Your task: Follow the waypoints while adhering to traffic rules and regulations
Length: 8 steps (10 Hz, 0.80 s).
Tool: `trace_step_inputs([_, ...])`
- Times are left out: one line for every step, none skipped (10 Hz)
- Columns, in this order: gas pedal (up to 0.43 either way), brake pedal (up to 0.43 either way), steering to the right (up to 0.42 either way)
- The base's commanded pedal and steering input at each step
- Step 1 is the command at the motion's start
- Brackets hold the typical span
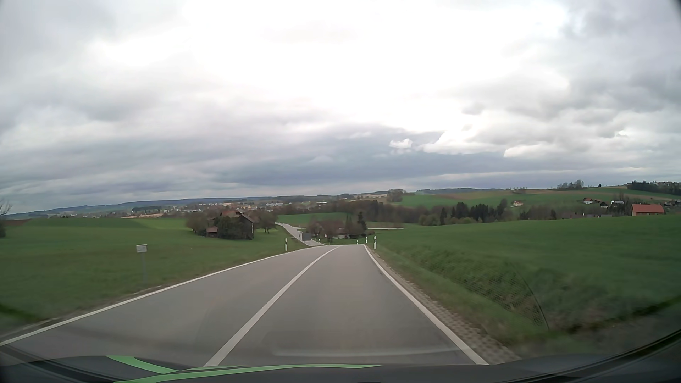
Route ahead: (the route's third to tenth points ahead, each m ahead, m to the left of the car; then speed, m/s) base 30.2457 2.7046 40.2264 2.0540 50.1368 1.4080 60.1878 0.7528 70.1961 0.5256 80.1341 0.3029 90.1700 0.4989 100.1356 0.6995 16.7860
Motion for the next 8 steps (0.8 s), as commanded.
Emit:
trace_step_inputs([0.028,0.0,0.008])
trace_step_inputs([0.028,0.0,0.008])
trace_step_inputs([0.028,0.0,0.008])
trace_step_inputs([0.028,0.0,0.007])
trace_step_inputs([0.028,0.0,0.008])
trace_step_inputs([0.028,0.0,0.008])
trace_step_inputs([0.02,0.0,0.008])
trace_step_inputs([0.02,0.0,0.007])
